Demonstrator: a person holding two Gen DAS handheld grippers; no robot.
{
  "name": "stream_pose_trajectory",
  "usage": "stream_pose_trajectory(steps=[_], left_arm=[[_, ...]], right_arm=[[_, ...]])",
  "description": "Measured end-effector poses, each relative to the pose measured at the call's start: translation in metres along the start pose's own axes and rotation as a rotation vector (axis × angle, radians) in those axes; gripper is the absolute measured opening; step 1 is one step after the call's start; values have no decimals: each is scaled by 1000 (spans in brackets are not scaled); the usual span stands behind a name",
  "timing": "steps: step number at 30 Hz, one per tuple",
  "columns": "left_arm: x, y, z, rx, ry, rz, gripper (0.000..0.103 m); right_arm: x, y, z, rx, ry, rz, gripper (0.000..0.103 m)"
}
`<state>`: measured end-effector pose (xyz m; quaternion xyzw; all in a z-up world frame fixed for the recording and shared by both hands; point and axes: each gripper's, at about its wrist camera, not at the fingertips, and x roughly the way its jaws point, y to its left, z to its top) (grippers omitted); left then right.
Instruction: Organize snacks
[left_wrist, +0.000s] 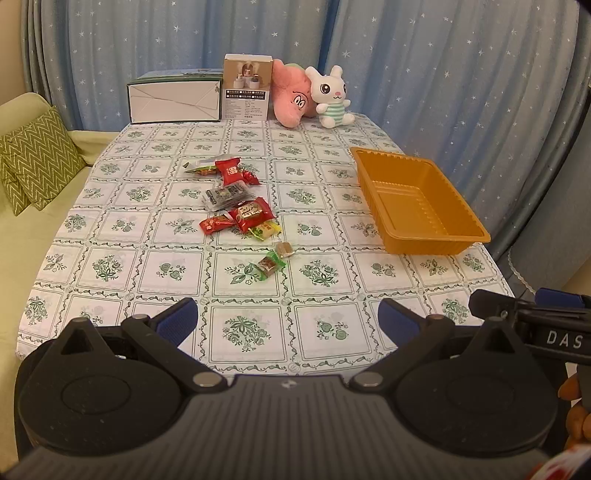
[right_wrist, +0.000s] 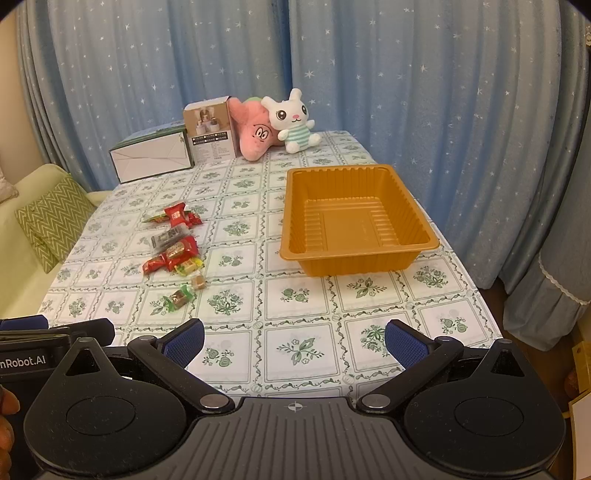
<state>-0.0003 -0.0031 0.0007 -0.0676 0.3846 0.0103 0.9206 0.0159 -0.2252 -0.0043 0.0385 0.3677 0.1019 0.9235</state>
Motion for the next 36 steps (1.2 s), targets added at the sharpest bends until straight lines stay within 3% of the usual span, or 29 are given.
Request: stream_pose_trajectory(steps=[36], left_arm=[[-1, -1, 1, -9, -7, -9, 103]], right_arm=[[0, 0, 0, 3, -1, 0, 103]])
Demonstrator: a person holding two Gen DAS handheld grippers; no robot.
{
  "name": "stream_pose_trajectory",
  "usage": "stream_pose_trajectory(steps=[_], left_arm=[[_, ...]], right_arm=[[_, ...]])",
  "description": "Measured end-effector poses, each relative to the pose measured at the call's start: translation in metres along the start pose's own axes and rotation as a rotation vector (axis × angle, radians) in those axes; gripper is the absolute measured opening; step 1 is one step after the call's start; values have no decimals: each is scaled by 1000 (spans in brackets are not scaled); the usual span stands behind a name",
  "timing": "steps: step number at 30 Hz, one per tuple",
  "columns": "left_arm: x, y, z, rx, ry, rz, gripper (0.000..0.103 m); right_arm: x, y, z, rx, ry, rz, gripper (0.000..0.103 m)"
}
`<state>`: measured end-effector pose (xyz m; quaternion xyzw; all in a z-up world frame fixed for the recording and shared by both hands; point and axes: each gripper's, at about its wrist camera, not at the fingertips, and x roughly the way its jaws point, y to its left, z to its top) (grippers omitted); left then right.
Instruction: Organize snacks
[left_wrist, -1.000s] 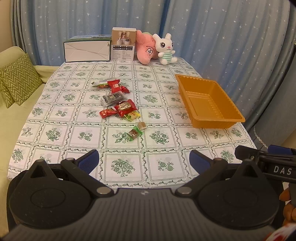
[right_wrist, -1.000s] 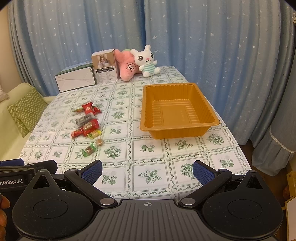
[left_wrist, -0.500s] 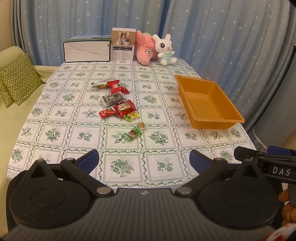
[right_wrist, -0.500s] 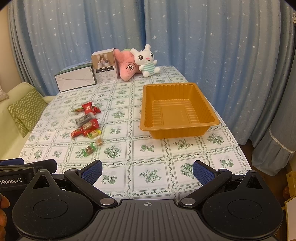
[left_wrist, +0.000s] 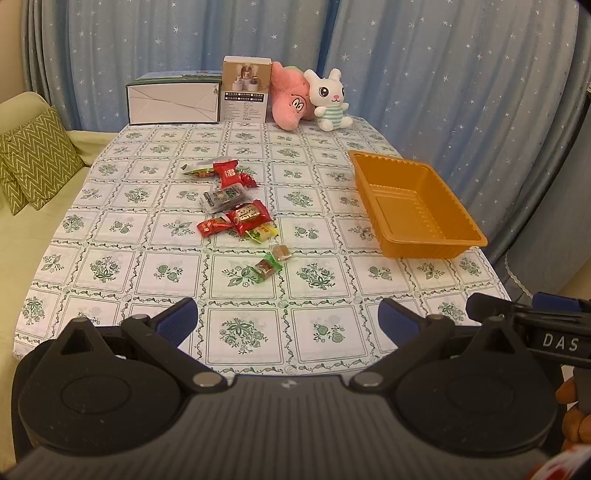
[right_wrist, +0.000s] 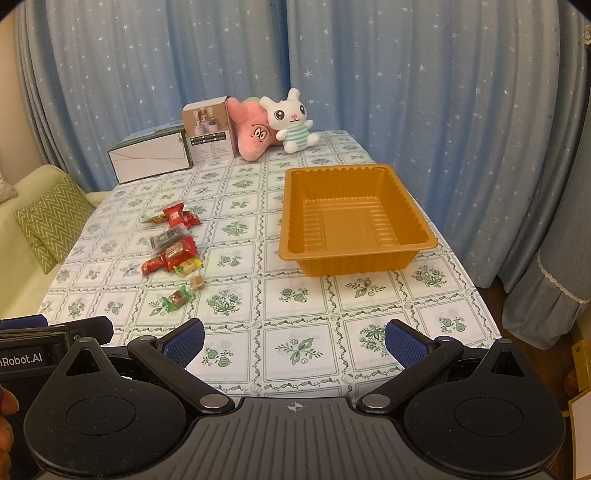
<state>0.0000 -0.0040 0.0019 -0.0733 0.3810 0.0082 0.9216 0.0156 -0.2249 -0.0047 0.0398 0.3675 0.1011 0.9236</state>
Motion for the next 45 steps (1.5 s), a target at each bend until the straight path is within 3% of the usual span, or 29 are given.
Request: stream_pose_trajectory(steps=[37, 45], left_arm=[[0, -1, 2, -10, -6, -1, 103], [10, 17, 5, -39, -3, 5, 103]], right_arm=[[3, 0, -1, 2, -3, 0, 103], [9, -6, -1, 7, -40, 10, 103]])
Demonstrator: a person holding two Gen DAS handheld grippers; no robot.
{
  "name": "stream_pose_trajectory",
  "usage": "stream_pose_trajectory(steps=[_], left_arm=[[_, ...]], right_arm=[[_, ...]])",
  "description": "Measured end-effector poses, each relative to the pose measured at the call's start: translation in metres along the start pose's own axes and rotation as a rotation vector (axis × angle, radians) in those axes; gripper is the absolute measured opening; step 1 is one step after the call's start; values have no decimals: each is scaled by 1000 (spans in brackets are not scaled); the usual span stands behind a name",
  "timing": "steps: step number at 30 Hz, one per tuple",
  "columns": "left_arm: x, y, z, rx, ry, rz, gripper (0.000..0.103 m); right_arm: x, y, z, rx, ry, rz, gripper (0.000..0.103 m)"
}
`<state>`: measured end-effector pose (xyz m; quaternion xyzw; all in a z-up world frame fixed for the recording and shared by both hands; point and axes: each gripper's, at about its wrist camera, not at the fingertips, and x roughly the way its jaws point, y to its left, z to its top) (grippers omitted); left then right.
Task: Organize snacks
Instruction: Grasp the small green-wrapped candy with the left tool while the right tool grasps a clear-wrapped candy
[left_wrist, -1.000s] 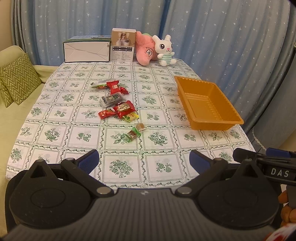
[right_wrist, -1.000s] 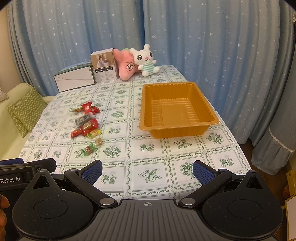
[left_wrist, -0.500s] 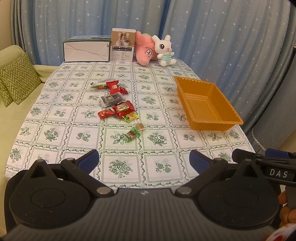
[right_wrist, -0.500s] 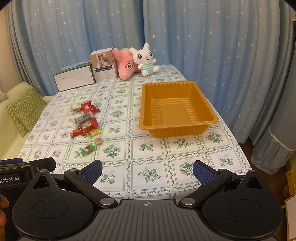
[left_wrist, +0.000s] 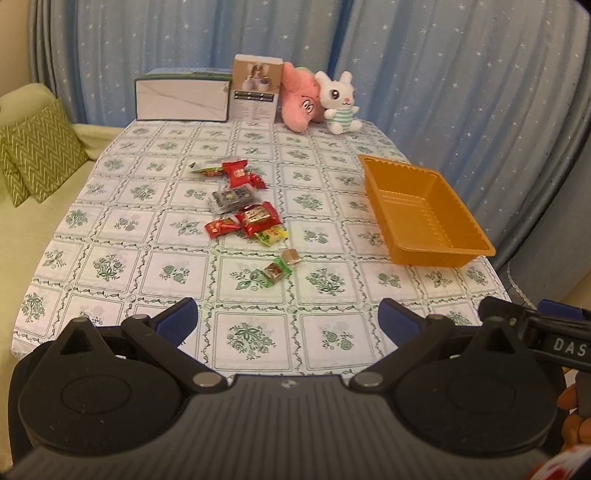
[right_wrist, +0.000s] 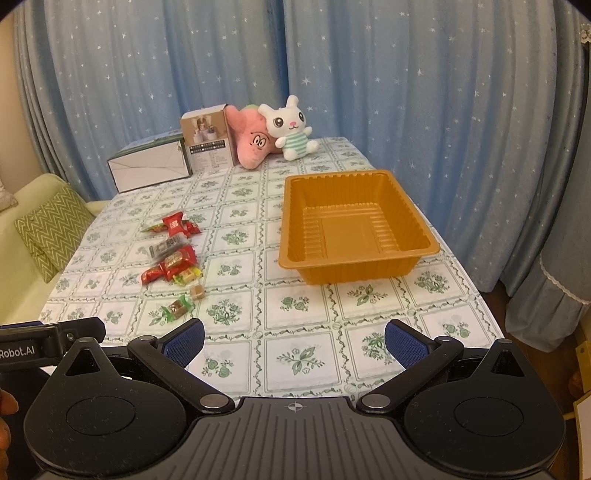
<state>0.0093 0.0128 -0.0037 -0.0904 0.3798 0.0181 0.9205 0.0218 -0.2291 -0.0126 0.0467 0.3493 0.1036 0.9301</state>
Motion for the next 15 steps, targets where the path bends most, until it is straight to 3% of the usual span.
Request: stream_pose_trajectory(steps=[8, 15], left_arm=[[35, 23, 11, 26, 14, -36, 98], [81, 28, 22, 176, 53, -75, 88]], right_arm=[[32, 5, 0, -16, -6, 33, 103], [68, 4, 6, -7, 9, 50, 103]])
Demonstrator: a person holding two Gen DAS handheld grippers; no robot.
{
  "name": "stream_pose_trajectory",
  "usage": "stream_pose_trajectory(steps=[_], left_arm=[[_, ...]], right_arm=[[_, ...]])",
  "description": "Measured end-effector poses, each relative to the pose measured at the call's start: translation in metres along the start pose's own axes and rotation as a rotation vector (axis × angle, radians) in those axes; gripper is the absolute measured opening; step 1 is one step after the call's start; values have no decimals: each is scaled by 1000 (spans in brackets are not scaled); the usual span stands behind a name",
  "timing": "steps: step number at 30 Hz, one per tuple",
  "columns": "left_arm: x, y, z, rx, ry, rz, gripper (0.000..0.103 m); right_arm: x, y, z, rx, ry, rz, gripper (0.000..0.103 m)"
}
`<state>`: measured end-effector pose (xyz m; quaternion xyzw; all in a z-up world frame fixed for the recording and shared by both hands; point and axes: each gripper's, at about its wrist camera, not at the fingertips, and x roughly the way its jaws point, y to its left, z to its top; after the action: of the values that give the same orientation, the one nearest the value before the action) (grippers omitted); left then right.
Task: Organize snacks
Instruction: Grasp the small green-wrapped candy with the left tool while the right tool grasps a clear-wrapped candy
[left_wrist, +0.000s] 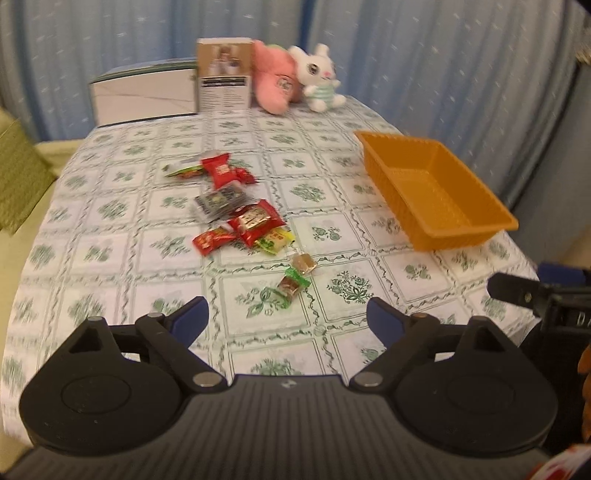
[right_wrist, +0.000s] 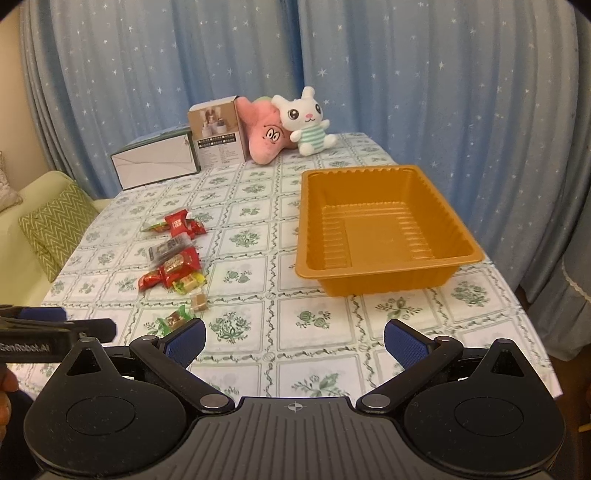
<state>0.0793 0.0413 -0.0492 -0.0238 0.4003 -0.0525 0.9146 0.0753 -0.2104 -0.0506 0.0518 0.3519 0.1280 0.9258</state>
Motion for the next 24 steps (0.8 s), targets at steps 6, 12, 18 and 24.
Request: stream_pose_trajectory(steps=[6, 12, 18, 24], left_arm=[[46, 2, 5, 115, 53, -36, 70], [89, 5, 9, 200, 90, -67, 49], [123, 5, 11, 287, 125, -92, 34], [130, 9, 13, 280, 134, -126, 18]], right_arm=[[37, 1, 3, 10, 39, 41, 86], [70, 1, 1, 21, 78, 47, 79], [96, -2, -2, 35, 114, 41, 79], [111, -2, -2, 31, 130, 40, 79]])
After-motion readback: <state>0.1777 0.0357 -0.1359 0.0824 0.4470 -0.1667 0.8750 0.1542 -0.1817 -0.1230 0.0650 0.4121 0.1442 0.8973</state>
